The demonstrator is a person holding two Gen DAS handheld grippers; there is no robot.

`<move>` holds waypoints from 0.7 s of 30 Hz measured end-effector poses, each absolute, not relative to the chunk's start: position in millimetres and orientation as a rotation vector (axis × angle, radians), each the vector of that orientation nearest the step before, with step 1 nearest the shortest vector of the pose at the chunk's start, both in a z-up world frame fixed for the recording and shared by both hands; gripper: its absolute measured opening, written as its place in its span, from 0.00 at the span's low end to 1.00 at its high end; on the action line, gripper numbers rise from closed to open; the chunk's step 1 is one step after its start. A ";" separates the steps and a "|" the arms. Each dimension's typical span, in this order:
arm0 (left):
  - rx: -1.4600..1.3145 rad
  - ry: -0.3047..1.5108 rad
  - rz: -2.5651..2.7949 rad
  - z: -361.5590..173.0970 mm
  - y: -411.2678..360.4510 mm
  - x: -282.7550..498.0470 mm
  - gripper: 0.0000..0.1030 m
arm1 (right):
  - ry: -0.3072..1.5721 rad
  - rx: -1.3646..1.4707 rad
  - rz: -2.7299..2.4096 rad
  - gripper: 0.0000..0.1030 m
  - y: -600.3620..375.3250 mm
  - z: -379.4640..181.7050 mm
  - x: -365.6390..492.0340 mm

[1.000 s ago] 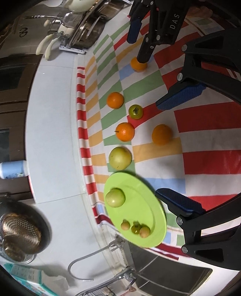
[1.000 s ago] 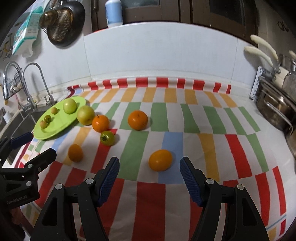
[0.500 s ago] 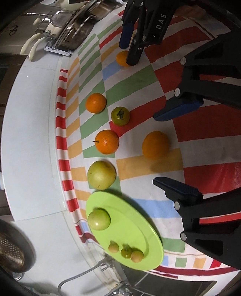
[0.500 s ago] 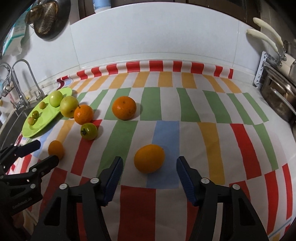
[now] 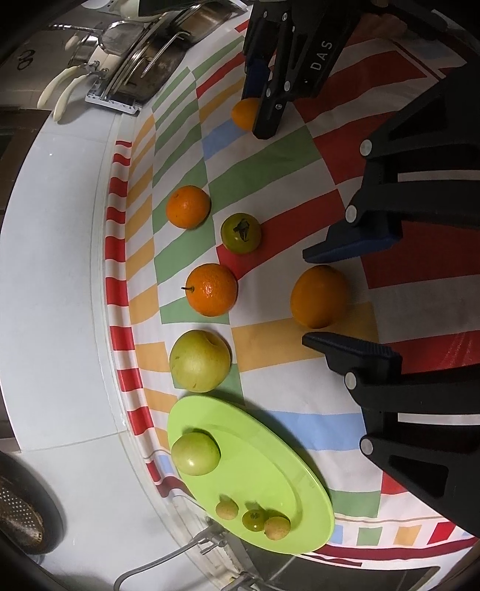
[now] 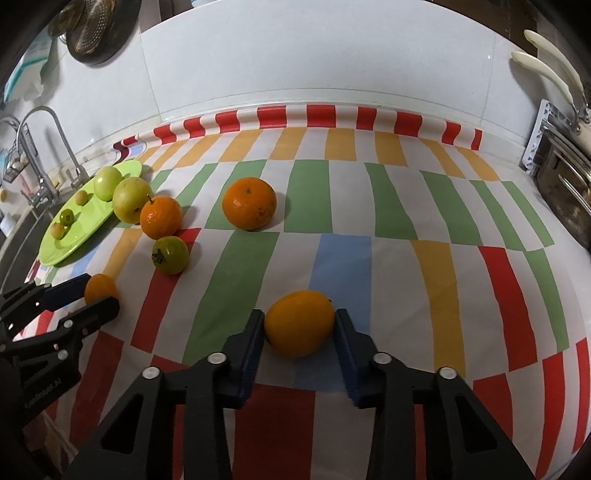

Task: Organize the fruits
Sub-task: 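Grasp an orange with the left tool while the right tool grasps another orange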

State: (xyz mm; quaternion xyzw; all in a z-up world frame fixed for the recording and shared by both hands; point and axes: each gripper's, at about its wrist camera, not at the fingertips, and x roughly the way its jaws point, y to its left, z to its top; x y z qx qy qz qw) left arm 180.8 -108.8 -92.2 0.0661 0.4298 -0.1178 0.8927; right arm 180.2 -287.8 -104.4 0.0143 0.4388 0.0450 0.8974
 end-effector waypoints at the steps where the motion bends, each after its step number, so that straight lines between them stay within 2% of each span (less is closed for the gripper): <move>1: 0.138 0.894 -0.245 -92.8 -109.0 181.4 0.34 | 0.908 0.029 0.092 0.37 -287.7 -104.5 180.1; 21: 0.107 0.804 -0.285 -55.8 -95.4 155.5 0.34 | 0.817 0.021 0.127 0.36 -263.9 -69.1 156.1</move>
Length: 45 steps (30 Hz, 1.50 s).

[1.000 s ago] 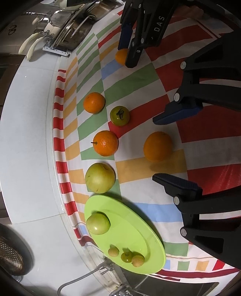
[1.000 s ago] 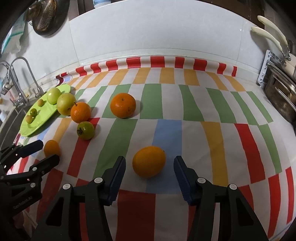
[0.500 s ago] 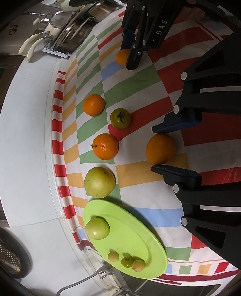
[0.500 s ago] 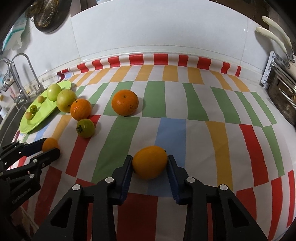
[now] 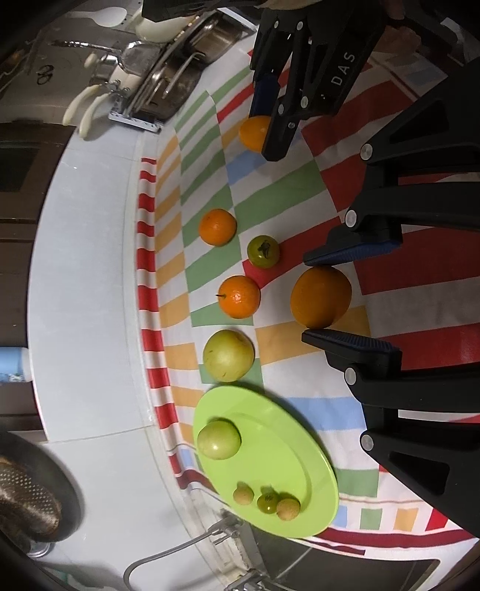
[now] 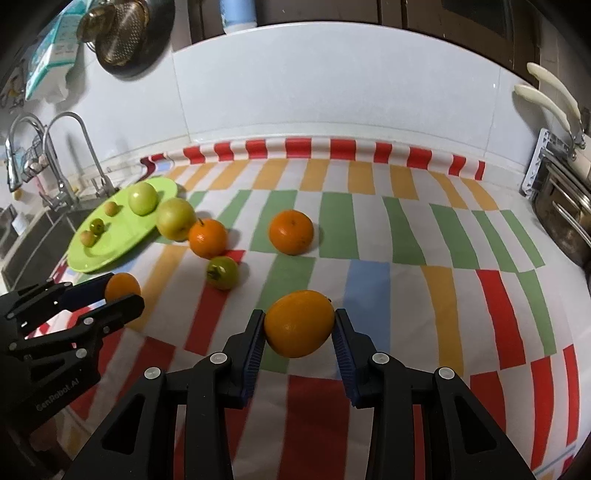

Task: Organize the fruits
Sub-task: 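Lift both held oranges and carry them toward the light-green plate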

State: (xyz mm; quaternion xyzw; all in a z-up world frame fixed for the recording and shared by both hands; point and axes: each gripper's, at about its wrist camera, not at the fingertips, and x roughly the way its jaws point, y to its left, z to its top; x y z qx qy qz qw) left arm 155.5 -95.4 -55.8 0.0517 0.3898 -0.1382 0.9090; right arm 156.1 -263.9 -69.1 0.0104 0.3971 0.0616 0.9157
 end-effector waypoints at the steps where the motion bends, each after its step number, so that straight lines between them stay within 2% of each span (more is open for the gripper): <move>1: 0.106 0.799 -0.285 -53.9 -94.0 153.8 0.34 | 0.810 0.020 0.129 0.36 -261.3 -66.4 153.9; 23: 0.076 0.684 -0.235 -10.0 -29.9 122.7 0.34 | 0.702 0.001 0.228 0.36 -191.4 -21.7 128.3; 45: 0.104 0.627 -0.222 6.4 38.6 152.1 0.34 | 0.642 -0.013 0.283 0.36 -112.8 -5.4 155.7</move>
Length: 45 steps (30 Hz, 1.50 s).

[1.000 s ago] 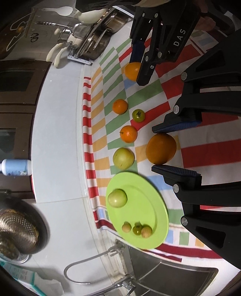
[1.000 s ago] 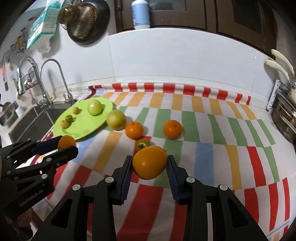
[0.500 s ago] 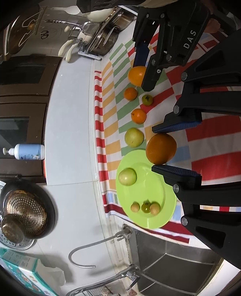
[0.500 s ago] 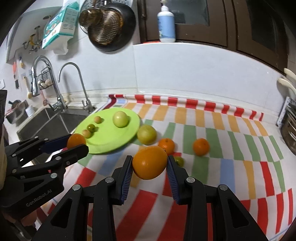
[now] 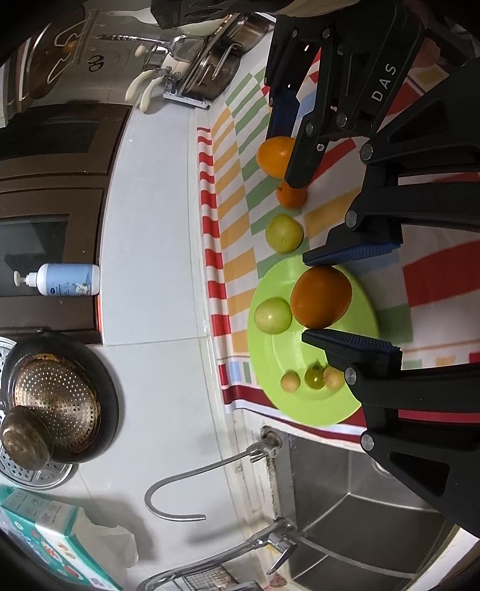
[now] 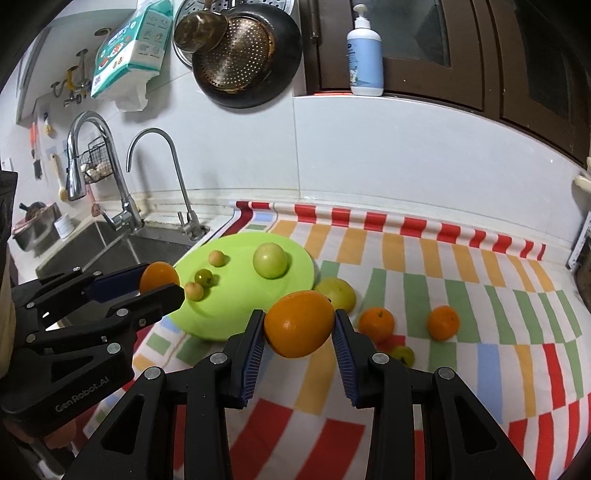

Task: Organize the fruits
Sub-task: 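Lift both held oranges and carry them toward the light-green plate, then lower both oranges onto the plate and open both tools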

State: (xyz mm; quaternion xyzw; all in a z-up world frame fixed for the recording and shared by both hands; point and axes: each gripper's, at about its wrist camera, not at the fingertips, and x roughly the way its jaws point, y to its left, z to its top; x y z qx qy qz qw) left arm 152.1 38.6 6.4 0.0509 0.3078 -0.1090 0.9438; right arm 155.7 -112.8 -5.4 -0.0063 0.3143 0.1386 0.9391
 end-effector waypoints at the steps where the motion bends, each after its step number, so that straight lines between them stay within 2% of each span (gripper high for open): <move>1: 0.106 0.625 -0.223 6.1 41.7 154.7 0.34 | 0.640 -0.013 0.283 0.36 -109.2 -5.3 158.5; 21: 0.147 0.676 -0.221 -29.2 97.2 232.6 0.34 | 0.709 -0.060 0.304 0.36 -42.3 -33.8 232.0; 36: 0.174 0.728 -0.265 -58.3 97.0 286.8 0.34 | 0.776 -0.075 0.303 0.37 -26.9 -63.9 284.6; 45: 0.174 0.701 -0.226 -49.1 99.8 275.1 0.44 | 0.776 -0.047 0.296 0.41 -34.2 -61.4 285.1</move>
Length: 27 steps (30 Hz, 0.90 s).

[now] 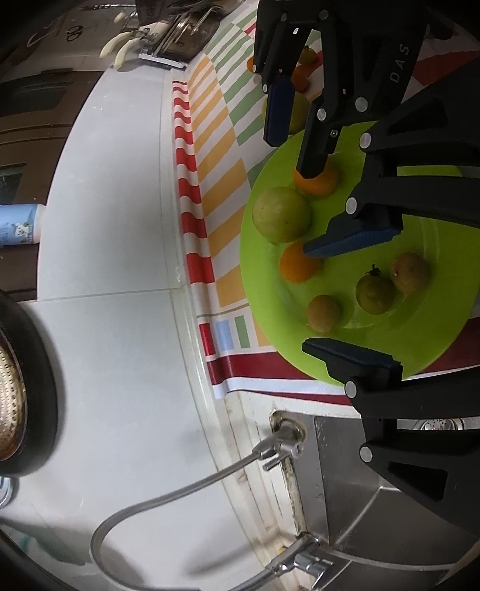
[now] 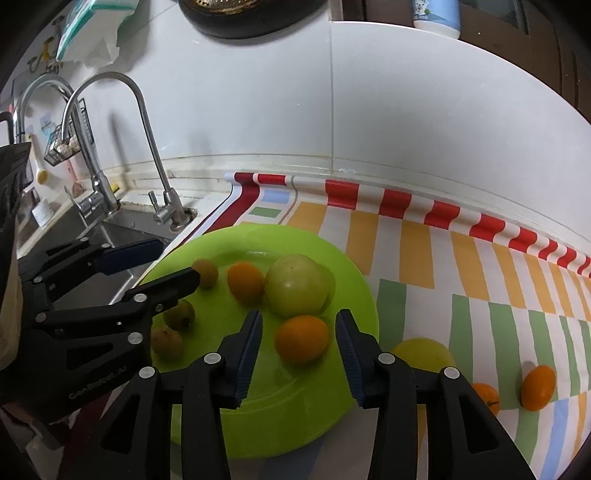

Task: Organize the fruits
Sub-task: 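Lower both oranges onto the plate and open both tools, then withdraw both open tools from the plate toward the remaining fruits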

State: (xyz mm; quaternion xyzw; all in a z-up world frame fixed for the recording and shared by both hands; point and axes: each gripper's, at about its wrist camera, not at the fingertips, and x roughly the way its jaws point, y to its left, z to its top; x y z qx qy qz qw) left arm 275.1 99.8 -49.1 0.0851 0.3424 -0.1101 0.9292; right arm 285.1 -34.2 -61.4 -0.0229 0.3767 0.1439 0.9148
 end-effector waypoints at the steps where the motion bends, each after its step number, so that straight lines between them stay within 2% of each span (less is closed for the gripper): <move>1: 0.172 0.699 -0.224 -47.3 99.9 272.8 0.45 | 0.774 -0.045 0.299 0.41 -35.0 -59.9 283.3; 7: 0.148 0.692 -0.209 -37.4 98.5 253.5 0.48 | 0.756 -0.032 0.288 0.41 -42.7 -48.7 264.6; 10: 0.137 0.688 -0.199 -32.1 97.0 243.7 0.49 | 0.742 -0.026 0.277 0.45 -48.3 -43.6 253.8; 16: 0.136 0.671 -0.196 -20.6 88.1 222.3 0.49 | 0.733 -0.021 0.271 0.45 -60.3 -35.7 231.2; 27: 0.130 0.613 -0.205 1.5 63.9 182.6 0.57 | 0.680 -0.009 0.227 0.45 -93.1 -13.7 187.1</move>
